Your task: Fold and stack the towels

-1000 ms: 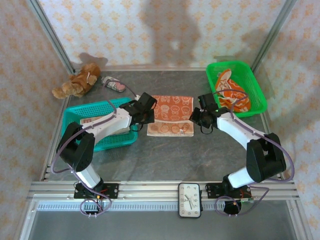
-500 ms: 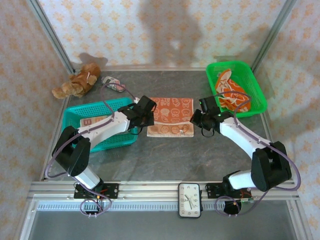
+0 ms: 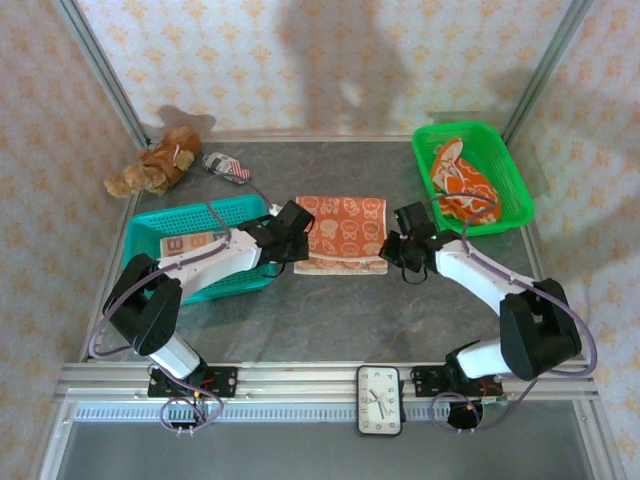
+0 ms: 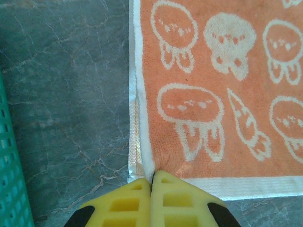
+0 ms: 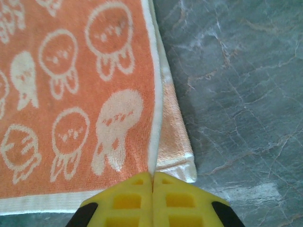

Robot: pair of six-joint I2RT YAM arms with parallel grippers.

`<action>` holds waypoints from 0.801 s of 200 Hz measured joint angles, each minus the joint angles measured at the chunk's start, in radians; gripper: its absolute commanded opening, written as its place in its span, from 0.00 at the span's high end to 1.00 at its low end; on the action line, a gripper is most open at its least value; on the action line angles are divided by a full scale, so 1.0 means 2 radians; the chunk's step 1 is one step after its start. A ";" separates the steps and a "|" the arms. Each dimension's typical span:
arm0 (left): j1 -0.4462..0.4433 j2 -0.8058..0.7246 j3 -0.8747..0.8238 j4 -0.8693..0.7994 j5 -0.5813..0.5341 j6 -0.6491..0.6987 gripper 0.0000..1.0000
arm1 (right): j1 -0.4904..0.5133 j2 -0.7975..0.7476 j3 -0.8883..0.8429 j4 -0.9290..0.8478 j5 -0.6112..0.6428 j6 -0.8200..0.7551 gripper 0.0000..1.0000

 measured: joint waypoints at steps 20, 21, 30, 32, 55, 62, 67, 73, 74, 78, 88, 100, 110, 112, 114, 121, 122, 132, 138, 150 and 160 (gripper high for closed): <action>-0.002 0.016 0.000 0.000 0.005 0.000 1.00 | 0.000 0.015 -0.008 0.005 0.000 0.000 1.00; -0.002 0.017 0.000 0.000 0.006 -0.001 1.00 | 0.000 0.015 -0.009 0.006 0.000 0.000 1.00; -0.004 0.020 -0.001 0.000 0.006 0.000 1.00 | 0.000 0.019 -0.013 0.007 0.000 0.000 1.00; -0.004 0.020 -0.001 0.000 0.006 0.000 1.00 | 0.000 0.020 -0.014 0.007 0.000 0.000 1.00; -0.005 0.021 -0.001 0.001 0.010 0.001 1.00 | 0.000 0.021 -0.021 0.009 0.000 0.000 1.00; -0.005 0.021 -0.001 0.001 0.010 0.001 1.00 | 0.000 0.022 -0.021 0.009 0.000 -0.001 1.00; -0.005 0.021 0.000 0.001 0.010 0.001 1.00 | 0.000 0.022 -0.021 0.009 0.001 -0.002 1.00; -0.005 0.021 0.000 0.001 0.011 0.001 1.00 | 0.000 0.023 -0.022 0.010 0.001 -0.002 1.00; -0.005 0.022 0.000 0.001 0.011 0.001 1.00 | 0.000 0.023 -0.022 0.010 0.001 -0.002 1.00; -0.005 0.022 0.000 0.001 0.011 0.001 1.00 | 0.000 0.024 -0.022 0.010 0.001 -0.002 1.00; -0.005 0.023 0.000 0.001 0.012 0.001 1.00 | 0.000 0.027 -0.022 0.010 0.001 -0.002 0.99; -0.005 0.024 0.001 0.001 0.014 0.002 1.00 | 0.000 0.031 -0.023 0.010 0.001 -0.004 0.99; -0.005 0.025 0.001 0.001 0.016 0.004 1.00 | 0.000 0.033 -0.024 0.010 0.001 -0.004 0.98; -0.005 0.025 0.001 0.001 0.017 0.005 1.00 | 0.000 0.033 -0.024 0.010 0.001 -0.004 0.98; -0.005 0.025 0.002 0.001 0.018 0.005 1.00 | 0.000 0.033 -0.025 0.010 0.001 -0.004 0.97; -0.005 0.026 0.002 0.001 0.020 0.006 1.00 | 0.000 0.033 -0.026 0.010 0.002 -0.005 0.97; -0.005 0.026 0.002 0.001 0.021 0.006 1.00 | 0.000 0.033 -0.026 0.010 0.002 -0.005 0.97; -0.005 0.027 0.004 0.000 0.024 0.009 1.00 | 0.000 0.033 -0.027 0.010 0.002 -0.006 0.97; -0.005 0.029 0.005 -0.002 0.024 0.010 1.00 | 0.000 0.033 -0.027 0.010 0.003 -0.007 0.96; -0.007 0.032 0.010 -0.007 0.024 0.014 0.87 | 0.000 0.034 -0.027 0.010 0.003 -0.008 0.92; -0.008 0.035 0.011 -0.012 0.023 0.018 0.80 | 0.000 0.034 -0.027 0.010 0.002 -0.008 0.86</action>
